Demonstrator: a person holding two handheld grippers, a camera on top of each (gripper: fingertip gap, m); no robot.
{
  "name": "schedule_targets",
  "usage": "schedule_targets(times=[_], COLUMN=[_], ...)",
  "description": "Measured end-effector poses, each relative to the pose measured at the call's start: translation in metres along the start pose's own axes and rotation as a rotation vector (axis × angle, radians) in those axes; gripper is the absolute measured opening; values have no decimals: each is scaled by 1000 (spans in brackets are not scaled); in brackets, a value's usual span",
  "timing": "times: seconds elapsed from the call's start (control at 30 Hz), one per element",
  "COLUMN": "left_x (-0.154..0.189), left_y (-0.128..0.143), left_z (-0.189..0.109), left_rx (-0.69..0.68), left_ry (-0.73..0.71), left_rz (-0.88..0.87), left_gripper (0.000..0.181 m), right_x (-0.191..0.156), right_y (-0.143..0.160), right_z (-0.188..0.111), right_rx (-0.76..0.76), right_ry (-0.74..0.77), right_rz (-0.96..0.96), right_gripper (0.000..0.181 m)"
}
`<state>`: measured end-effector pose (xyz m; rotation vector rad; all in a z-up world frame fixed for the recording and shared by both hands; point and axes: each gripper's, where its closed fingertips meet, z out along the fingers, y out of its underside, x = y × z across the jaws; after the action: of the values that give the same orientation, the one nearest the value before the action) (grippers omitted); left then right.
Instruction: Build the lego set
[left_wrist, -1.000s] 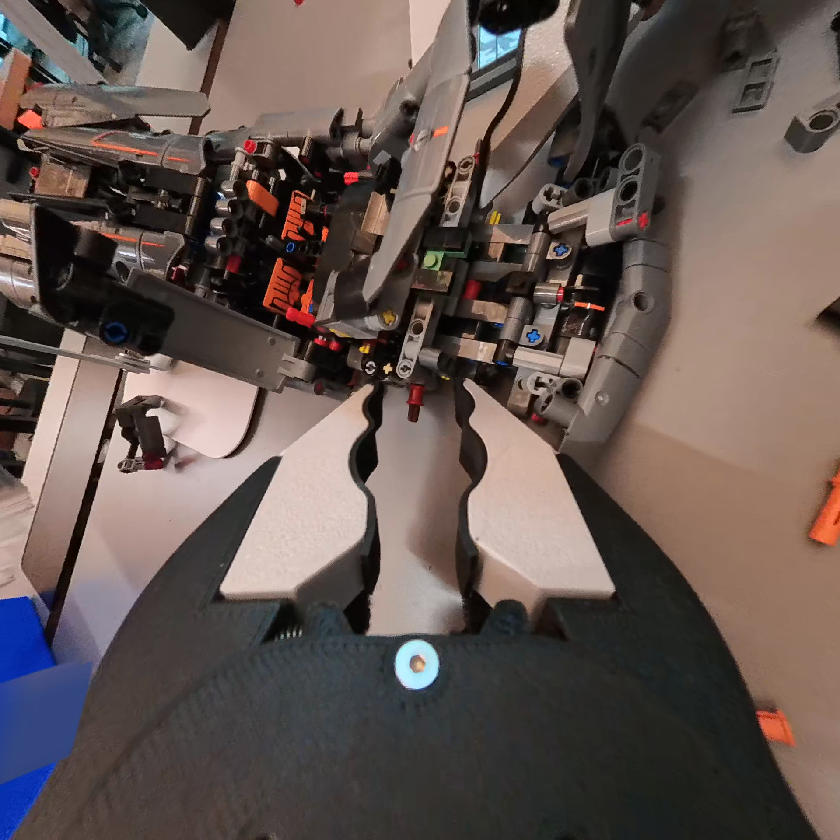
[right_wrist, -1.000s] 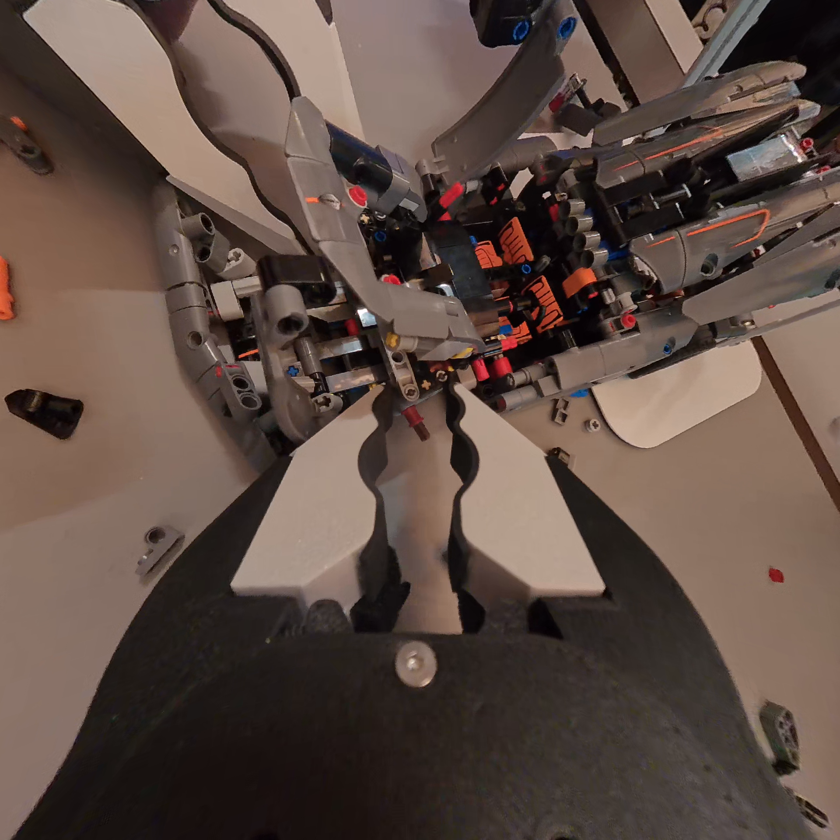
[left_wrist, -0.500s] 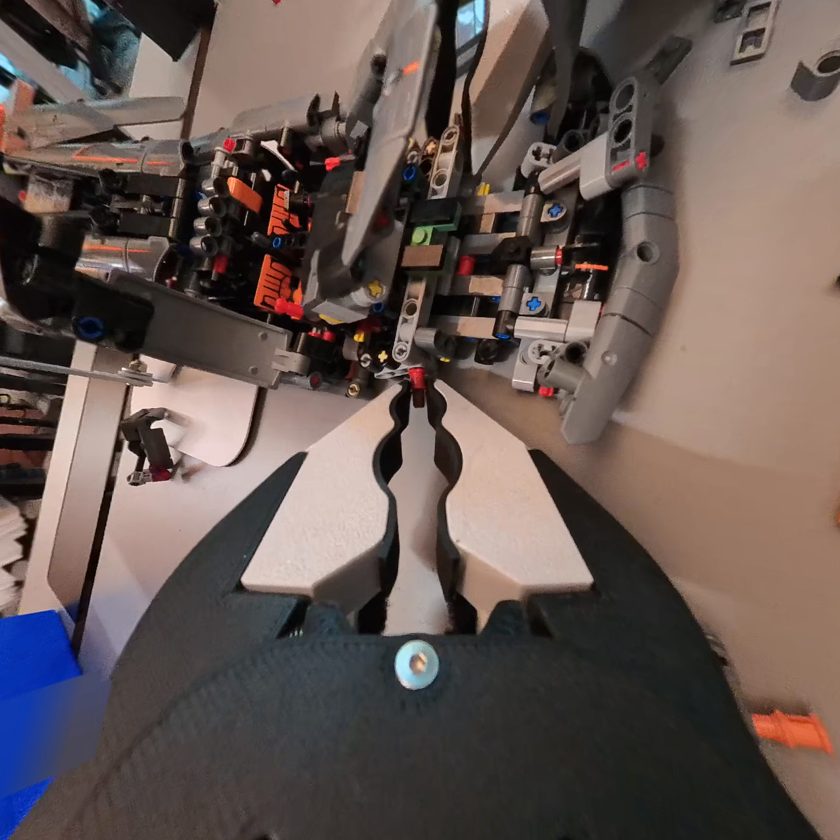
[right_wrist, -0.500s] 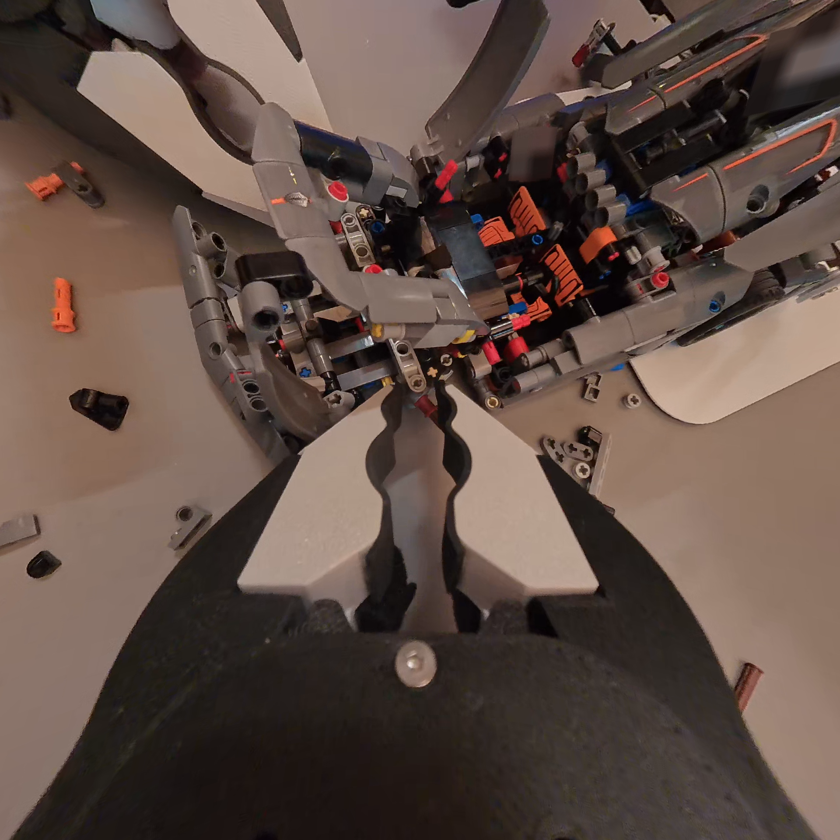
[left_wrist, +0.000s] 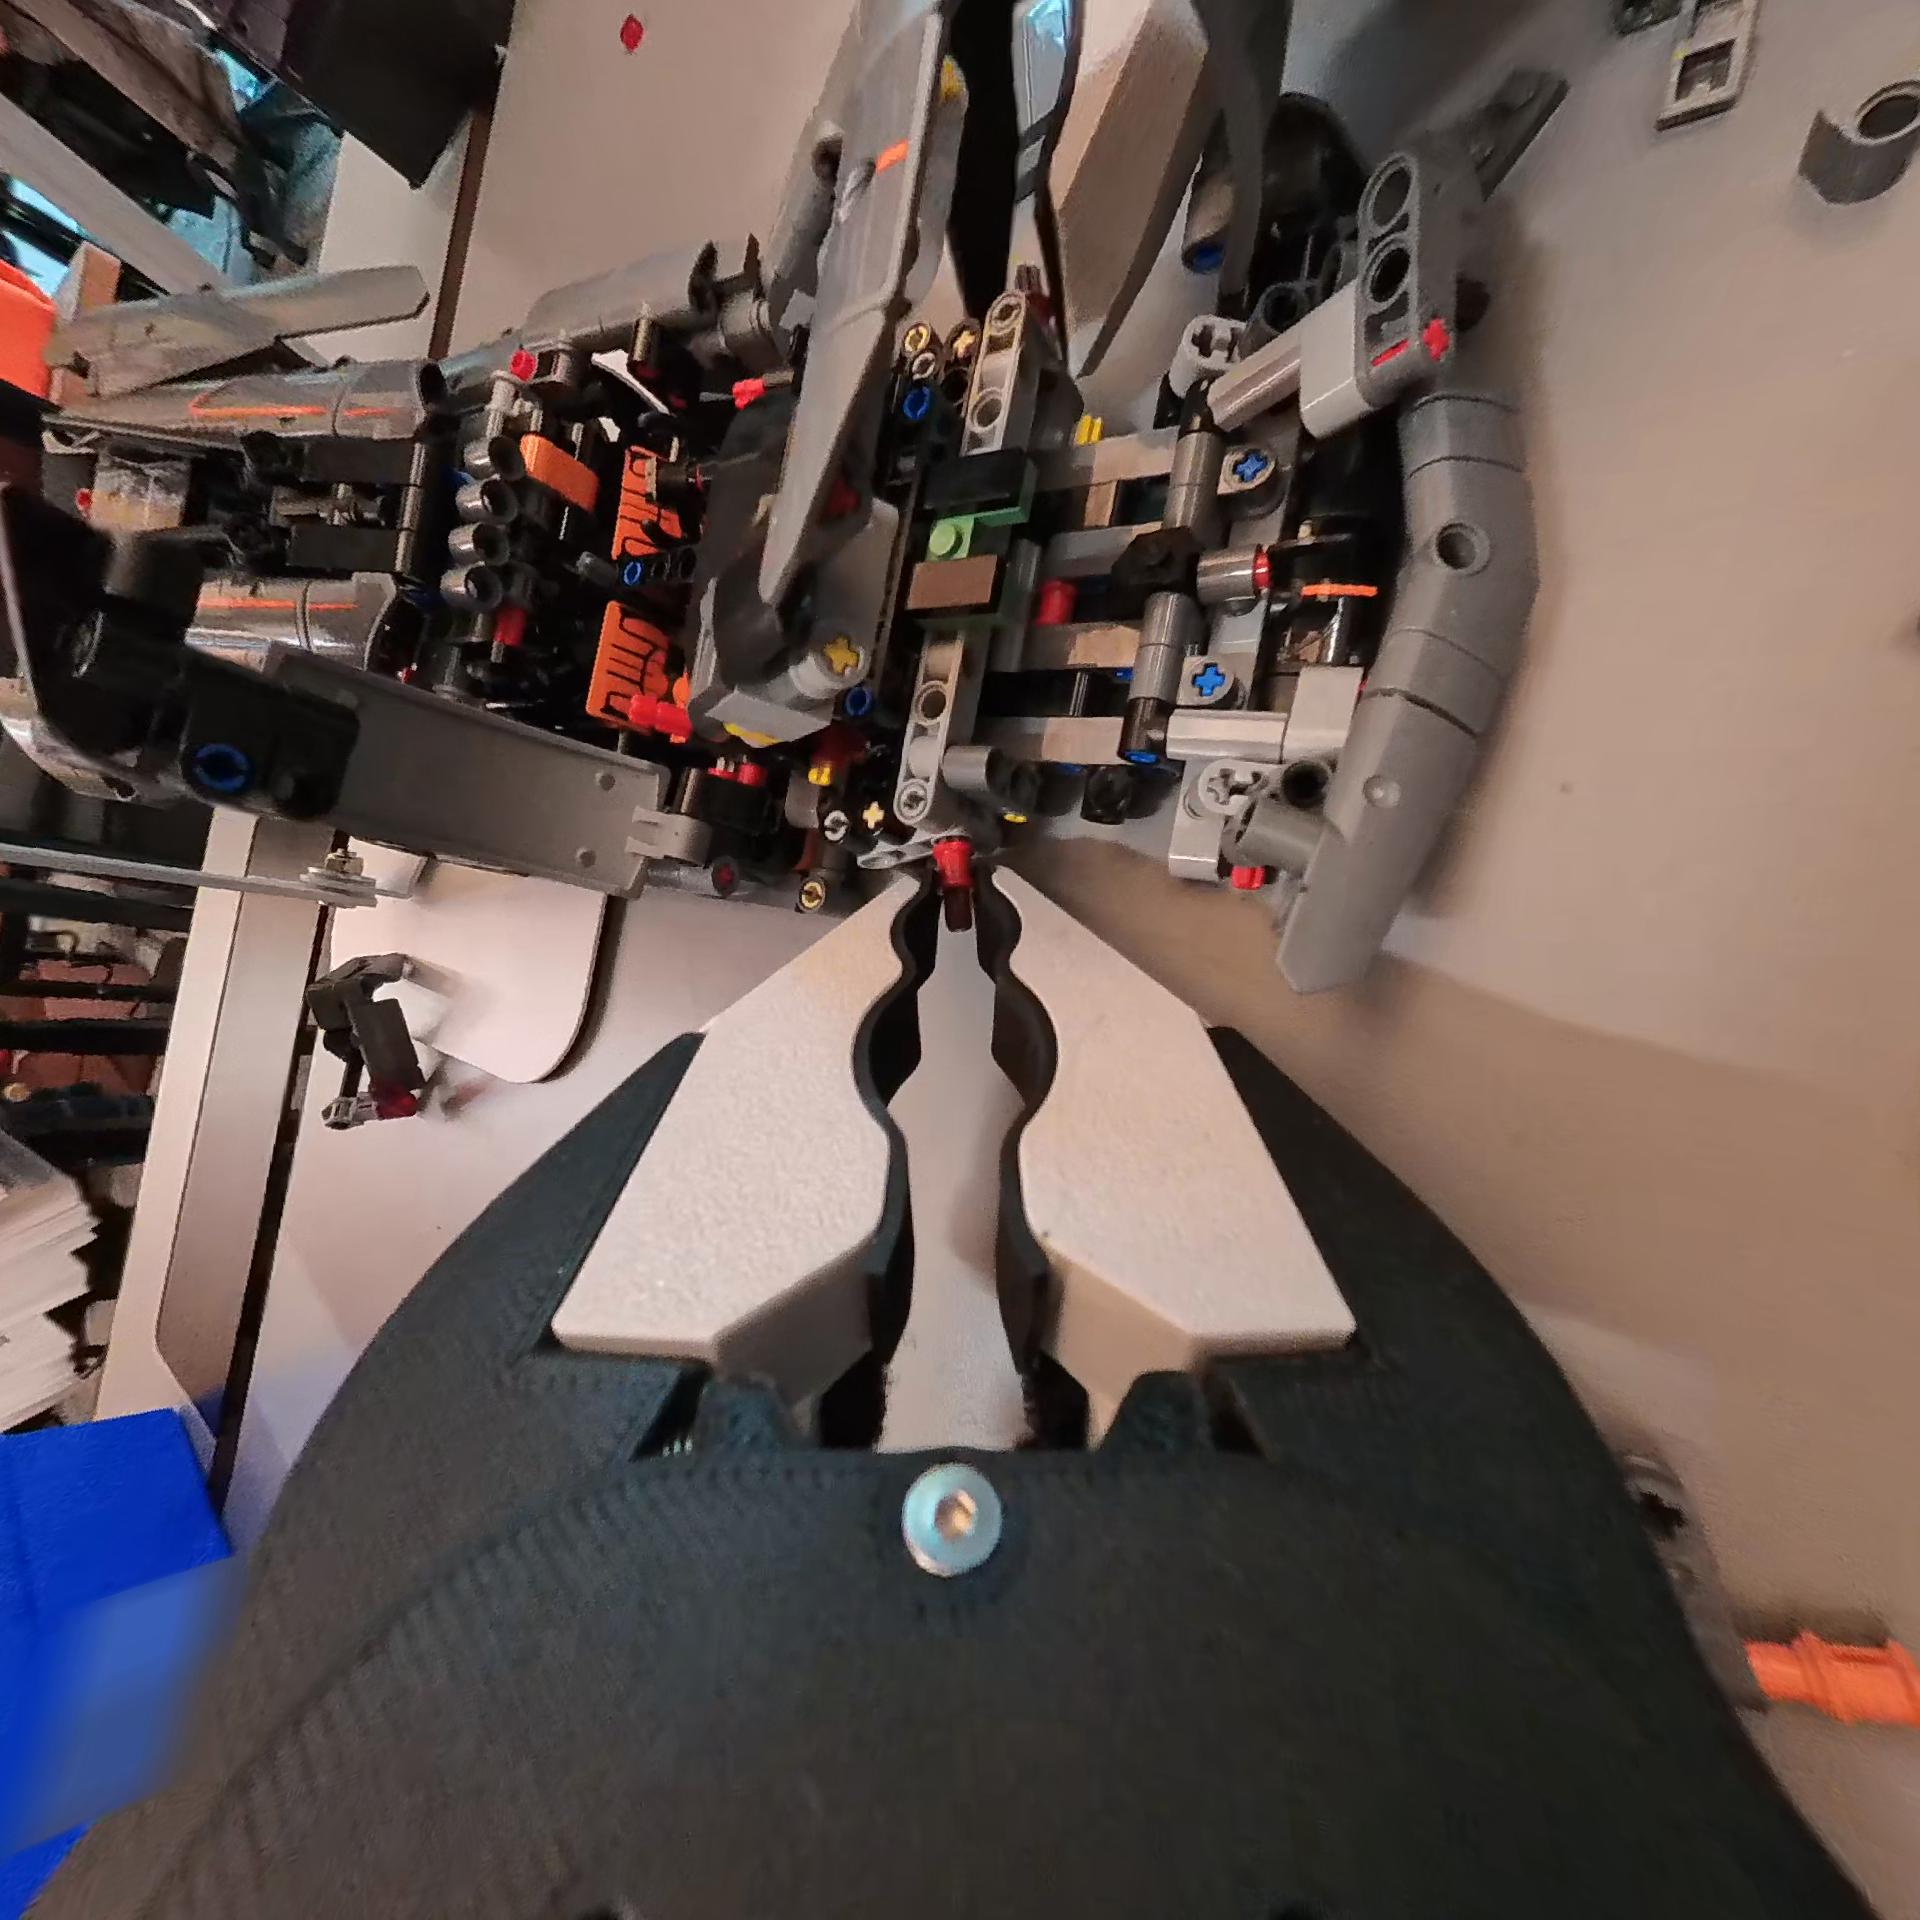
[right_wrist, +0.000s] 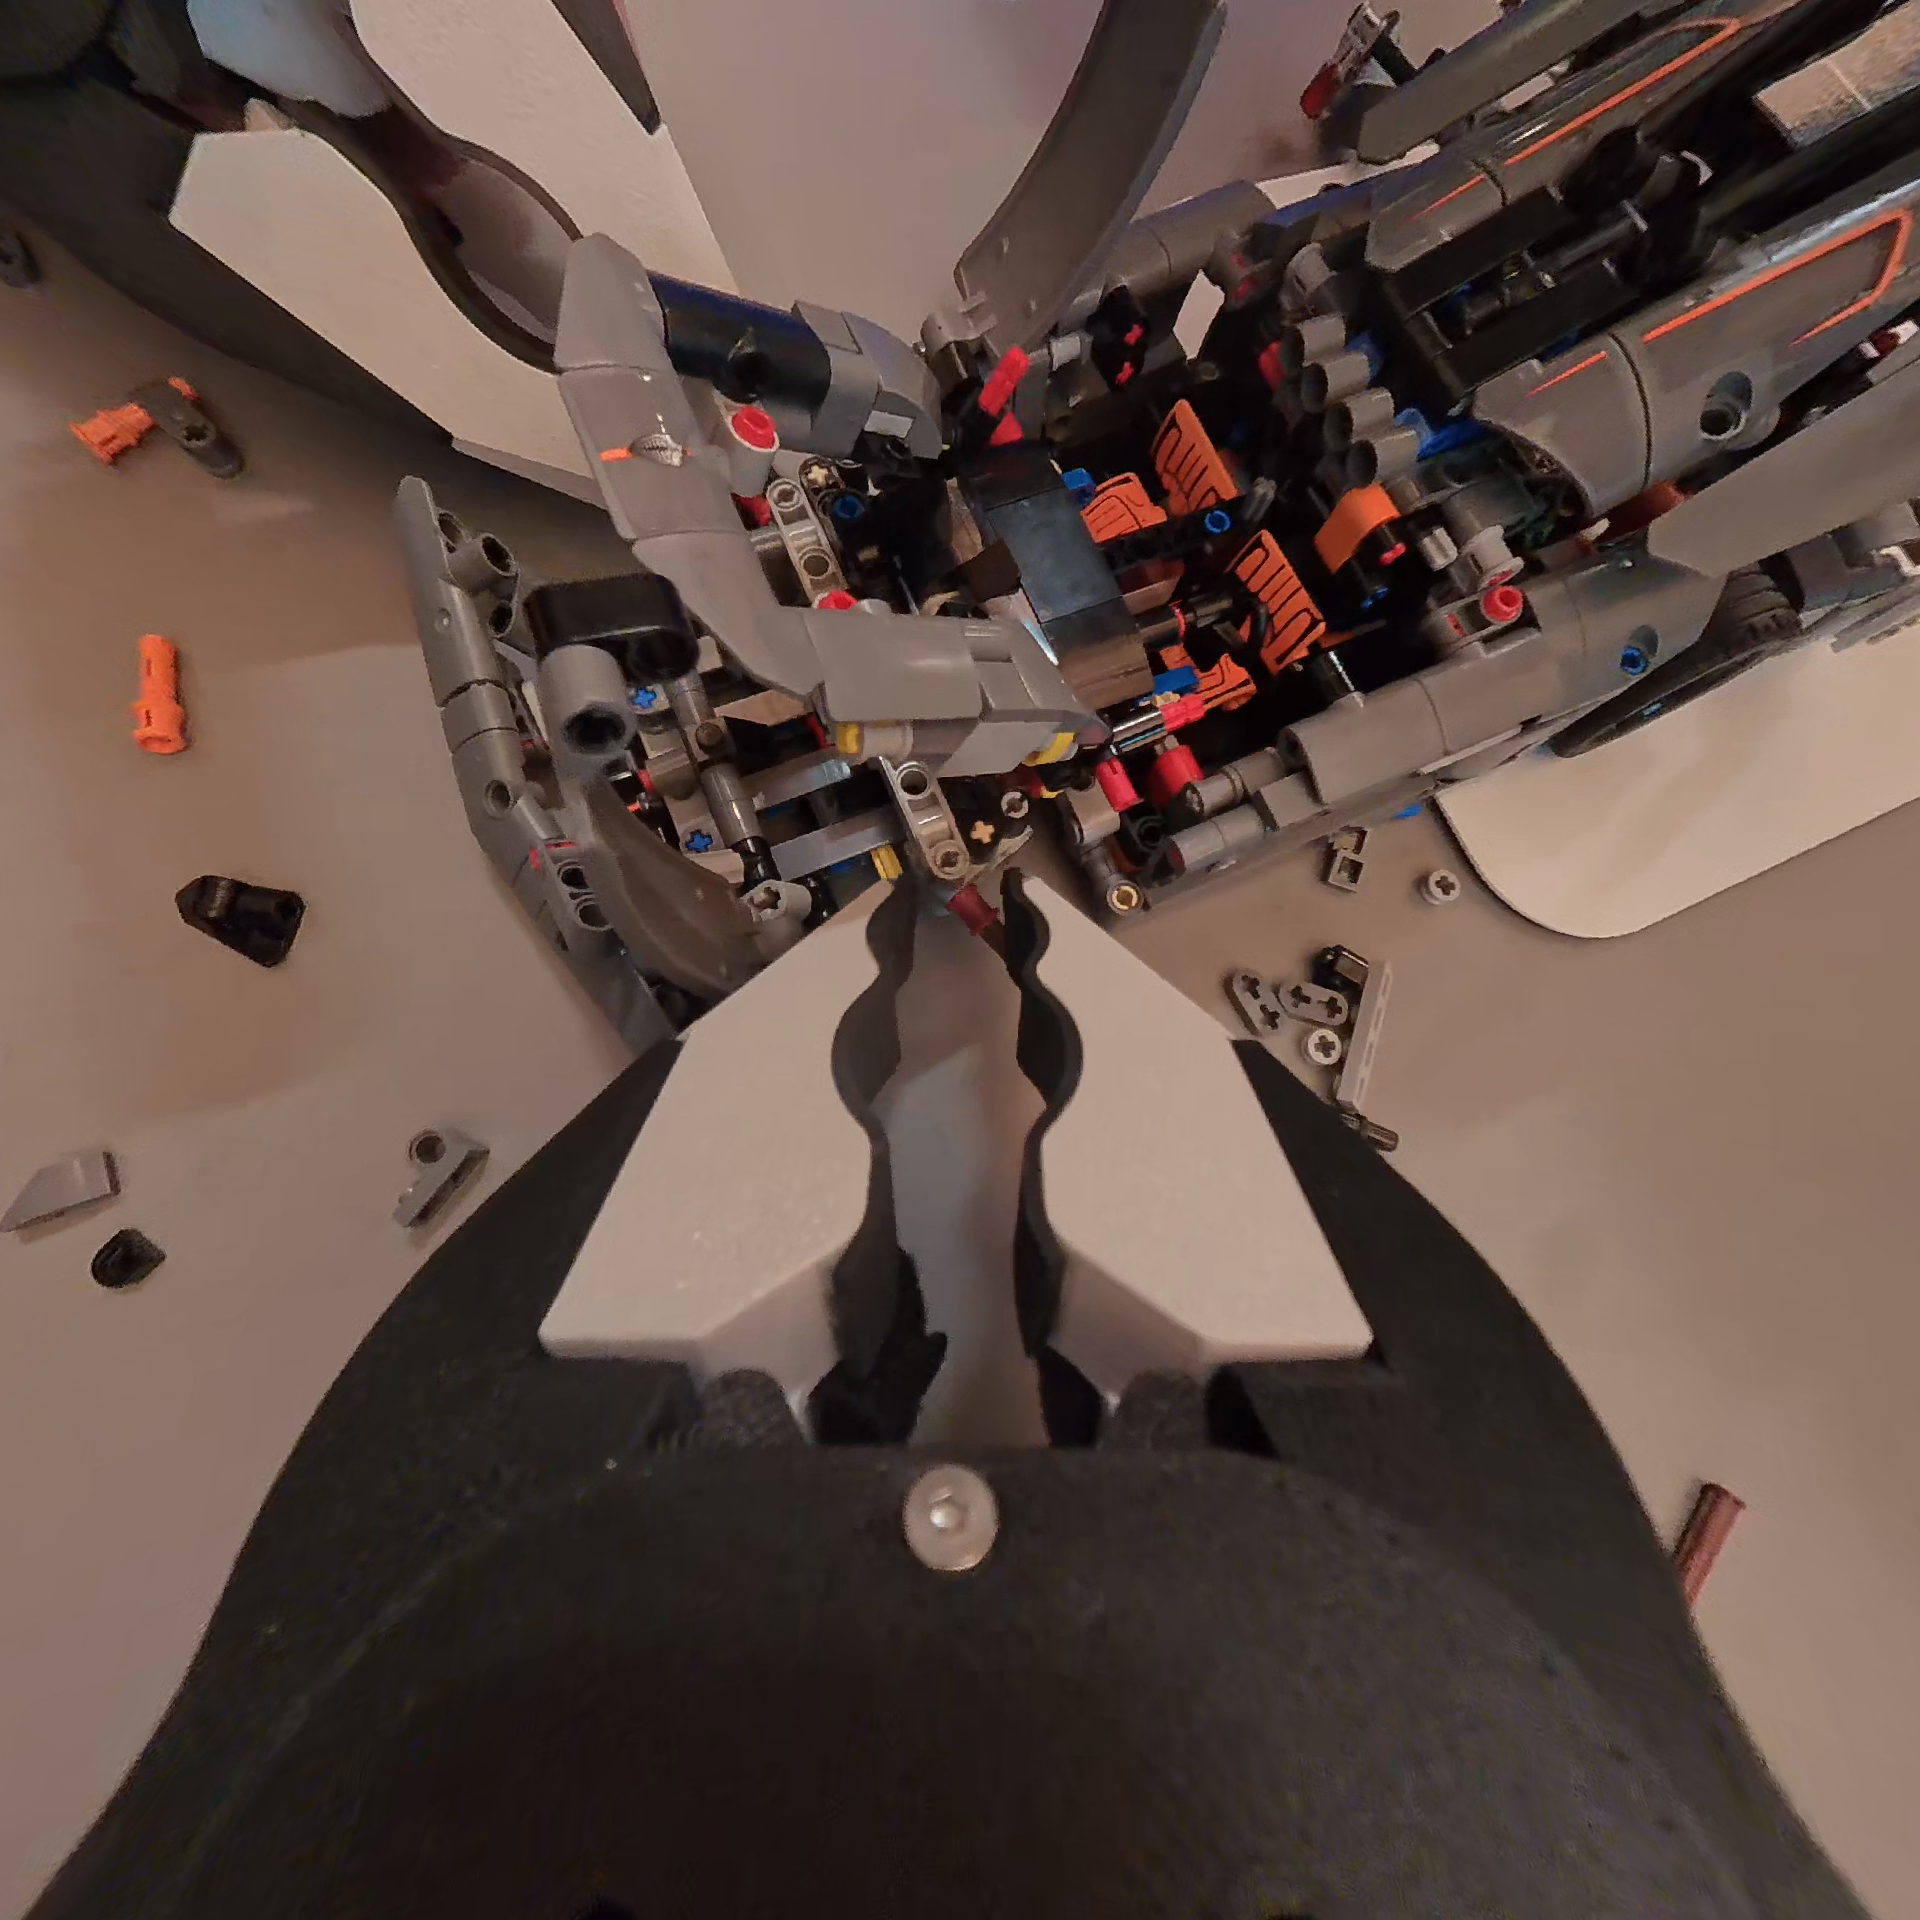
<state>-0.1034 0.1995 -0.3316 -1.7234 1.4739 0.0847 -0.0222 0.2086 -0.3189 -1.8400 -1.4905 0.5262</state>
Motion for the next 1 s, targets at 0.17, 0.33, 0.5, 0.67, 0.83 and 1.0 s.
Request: schedule_targets(times=[0.17,0.33,0.5,0.67,0.83,1.0], left_x=[3,9,18,21,28,30], left_y=[-3,-6,-14,-16,-23,-25], left_z=[0,-1,-2,-2,-3,-2], left_rx=[5,14,33,39,50,56], left_ry=[7,31,67,73,82,87], left_rz=[18,25,35,49,79,73], left_gripper=[3,3,3,3,3,3], right_x=[-1,5,11,4,-7,-2], right_y=[2,6,6,-2,7,8], right_z=[-5,-13,-29,-44,-27,-21], right_rx=[-17,-36,-31,69,26,13], right_ry=[9,47,81,26,33,117], right_rz=[-39,-56,-48,6,-94,-157], right_gripper=[16,20,19,20,22,26])
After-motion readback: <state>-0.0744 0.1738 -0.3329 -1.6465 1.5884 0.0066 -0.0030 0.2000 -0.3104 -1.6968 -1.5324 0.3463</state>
